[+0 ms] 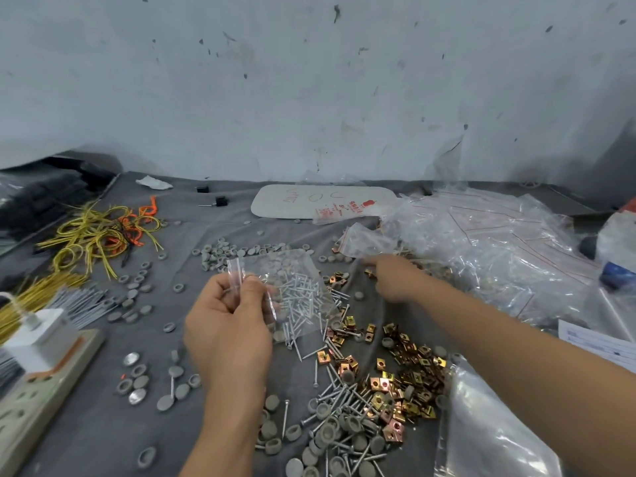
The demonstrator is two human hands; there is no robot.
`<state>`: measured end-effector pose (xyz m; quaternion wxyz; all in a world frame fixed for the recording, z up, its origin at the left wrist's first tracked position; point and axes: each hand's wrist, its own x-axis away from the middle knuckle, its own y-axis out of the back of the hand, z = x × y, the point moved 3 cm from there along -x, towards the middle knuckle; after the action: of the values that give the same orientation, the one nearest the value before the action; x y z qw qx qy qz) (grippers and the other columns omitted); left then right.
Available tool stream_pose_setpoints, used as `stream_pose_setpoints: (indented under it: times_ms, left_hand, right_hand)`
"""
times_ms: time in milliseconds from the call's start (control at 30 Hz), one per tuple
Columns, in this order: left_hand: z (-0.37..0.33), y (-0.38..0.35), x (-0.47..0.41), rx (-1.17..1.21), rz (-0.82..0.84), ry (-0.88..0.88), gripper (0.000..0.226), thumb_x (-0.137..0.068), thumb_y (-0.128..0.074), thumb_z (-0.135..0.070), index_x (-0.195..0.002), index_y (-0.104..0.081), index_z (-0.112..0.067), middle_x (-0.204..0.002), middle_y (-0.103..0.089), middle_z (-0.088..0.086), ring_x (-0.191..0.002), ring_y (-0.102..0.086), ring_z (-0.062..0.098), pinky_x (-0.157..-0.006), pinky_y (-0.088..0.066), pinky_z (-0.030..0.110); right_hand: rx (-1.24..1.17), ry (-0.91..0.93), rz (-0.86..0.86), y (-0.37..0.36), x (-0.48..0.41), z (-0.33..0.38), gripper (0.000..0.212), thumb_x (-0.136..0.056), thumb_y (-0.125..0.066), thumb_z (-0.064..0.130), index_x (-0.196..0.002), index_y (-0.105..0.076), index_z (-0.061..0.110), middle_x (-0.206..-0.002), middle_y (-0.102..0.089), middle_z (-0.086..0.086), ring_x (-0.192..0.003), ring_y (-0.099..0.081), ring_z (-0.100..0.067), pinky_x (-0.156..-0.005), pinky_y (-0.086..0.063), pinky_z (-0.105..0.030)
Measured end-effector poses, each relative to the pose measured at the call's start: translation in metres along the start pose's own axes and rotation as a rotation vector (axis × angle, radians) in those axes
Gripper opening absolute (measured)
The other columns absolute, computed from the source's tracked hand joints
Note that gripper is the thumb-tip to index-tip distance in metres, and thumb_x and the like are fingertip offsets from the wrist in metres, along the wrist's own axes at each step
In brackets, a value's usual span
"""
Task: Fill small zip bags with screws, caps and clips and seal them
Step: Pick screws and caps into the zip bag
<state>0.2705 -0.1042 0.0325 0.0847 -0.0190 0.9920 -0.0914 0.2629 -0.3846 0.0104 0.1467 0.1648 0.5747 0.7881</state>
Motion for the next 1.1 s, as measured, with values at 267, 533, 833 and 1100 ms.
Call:
stream_pose_setpoints:
  times_ms: [267, 533, 833, 1100]
  left_hand:
    - [-0.003, 0.001, -0.001, 0.012, -0.027, -0.005, 0.02, -0.1, -0.063, -0.016, -0.081, -0.068, -0.02, -0.071, -0.076, 0.001, -0.055, -0.07, 0.015, -0.046, -0.052, 0.023]
    - [-0.01, 0.006, 0.004, 0.024, -0.098, -0.048, 0.02, -0.099, -0.064, -0.02, -0.079, -0.067, -0.021, -0.07, -0.075, -0.003, -0.056, -0.069, 0.009, -0.048, -0.054, 0.027]
    - [-0.015, 0.047, -0.007, -0.008, -0.2, -0.107, 0.019, -0.091, -0.065, -0.024, -0.078, -0.075, -0.035, -0.075, -0.075, -0.005, -0.069, -0.07, 0.014, -0.076, -0.062, 0.043]
    - [-0.009, 0.046, 0.003, -0.177, 0.132, 0.083, 0.03, -0.1, -0.055, -0.023, -0.087, -0.082, -0.028, -0.085, -0.079, -0.006, -0.085, -0.074, 0.012, -0.08, -0.058, 0.035]
  right_hand:
    - [0.215, 0.097, 0.062, -0.01, 0.033, 0.004, 0.027, -0.089, -0.059, -0.005, -0.101, -0.064, 0.019, -0.102, -0.068, -0.002, -0.091, -0.064, -0.021, -0.069, -0.047, -0.026]
    - [0.086, 0.166, 0.143, 0.006, 0.105, 0.011, 0.045, -0.09, -0.055, -0.004, -0.111, -0.075, 0.03, -0.107, -0.074, 0.006, -0.099, -0.069, -0.014, -0.09, -0.059, -0.036]
    - [-0.13, 0.176, 0.018, -0.014, 0.14, 0.068, 0.044, -0.092, -0.056, 0.007, -0.117, -0.073, 0.039, -0.127, -0.069, 0.01, -0.102, -0.064, -0.009, -0.075, -0.044, -0.013]
    - [-0.718, 0.101, -0.177, -0.023, 0.152, 0.124, 0.01, -0.088, -0.074, 0.022, -0.086, -0.076, 0.032, -0.079, -0.075, 0.015, -0.076, -0.069, 0.0, -0.075, -0.055, -0.025]
